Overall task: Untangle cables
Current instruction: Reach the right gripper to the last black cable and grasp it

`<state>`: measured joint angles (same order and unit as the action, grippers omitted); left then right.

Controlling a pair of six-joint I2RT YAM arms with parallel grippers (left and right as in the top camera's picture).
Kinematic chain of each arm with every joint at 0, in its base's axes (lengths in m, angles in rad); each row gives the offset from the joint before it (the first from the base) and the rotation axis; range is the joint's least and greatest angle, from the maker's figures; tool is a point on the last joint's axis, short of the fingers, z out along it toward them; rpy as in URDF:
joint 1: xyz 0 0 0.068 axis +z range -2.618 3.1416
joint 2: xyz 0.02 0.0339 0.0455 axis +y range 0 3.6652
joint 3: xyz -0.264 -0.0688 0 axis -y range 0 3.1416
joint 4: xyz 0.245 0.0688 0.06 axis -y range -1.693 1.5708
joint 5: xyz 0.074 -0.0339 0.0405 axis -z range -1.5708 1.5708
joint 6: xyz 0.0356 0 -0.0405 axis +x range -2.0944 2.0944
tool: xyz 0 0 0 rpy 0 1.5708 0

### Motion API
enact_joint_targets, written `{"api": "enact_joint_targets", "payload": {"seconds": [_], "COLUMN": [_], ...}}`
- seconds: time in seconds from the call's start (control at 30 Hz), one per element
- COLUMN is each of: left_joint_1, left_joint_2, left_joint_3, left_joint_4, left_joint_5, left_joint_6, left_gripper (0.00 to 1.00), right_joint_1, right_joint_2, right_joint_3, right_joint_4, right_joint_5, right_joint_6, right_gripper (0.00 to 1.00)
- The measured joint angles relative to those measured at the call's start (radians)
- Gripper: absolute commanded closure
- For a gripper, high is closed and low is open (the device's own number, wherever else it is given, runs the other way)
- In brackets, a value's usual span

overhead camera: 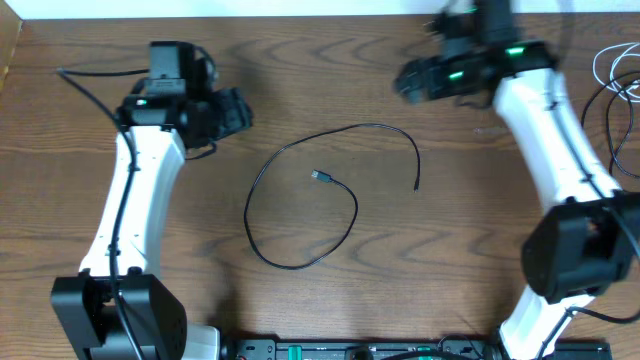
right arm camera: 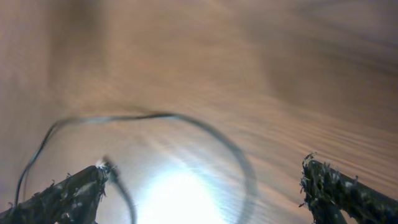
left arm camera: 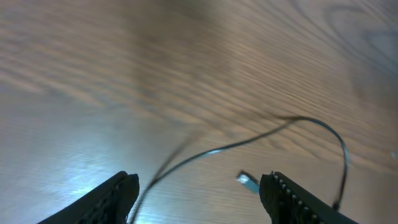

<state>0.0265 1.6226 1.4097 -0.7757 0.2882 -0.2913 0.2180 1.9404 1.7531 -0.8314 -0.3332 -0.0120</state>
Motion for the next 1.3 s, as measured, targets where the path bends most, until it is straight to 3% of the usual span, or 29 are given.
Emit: {"api": "enact_joint_targets", "payload": {"seconds": [0.17, 0.4, 0.57, 0.73, 1.13, 1.3], "left_joint_1": [0.078, 0.085, 0.085, 0.085, 0.085, 0.085], "left_joint_2": [0.0, 0.0, 0.0, 0.0, 0.0, 0.0], "left_joint_3": [0.0, 0.0, 0.0, 0.0, 0.0, 0.0], "left_joint_4": [-0.046, -0.064, -0.077, -0.081, -0.089, -0.09], "left_joint_5": [-0.004, -0.006, -0.006, -0.006, -0.006, -0.006], "left_joint_6": [0.0, 0.001, 0.001, 0.001, 0.001, 0.001], "left_gripper": [0.32, 0.32, 0.32, 0.32, 0.32, 0.32], "right_joint_1": [0.174, 0.359, 0.446, 0.463, 0.466, 0.466], "right_joint_2": [0.069, 0.188, 0.246, 0.295, 0.327, 0.327], "right_joint_3": [0.0, 0.0, 0.0, 0.0, 0.0, 0.0], "right_joint_4": [-0.04, -0.051, -0.071, -0.097, -0.118, -0.158], "right_joint_5": [0.023, 0.04, 0.042, 0.046, 0.193, 0.222], "right_joint_6": [-0.142, -0.316, -0.371, -0.39, -0.316, -0.241], "right_gripper": [0.09, 0.26, 0.28, 0.37, 0.35, 0.41]}}
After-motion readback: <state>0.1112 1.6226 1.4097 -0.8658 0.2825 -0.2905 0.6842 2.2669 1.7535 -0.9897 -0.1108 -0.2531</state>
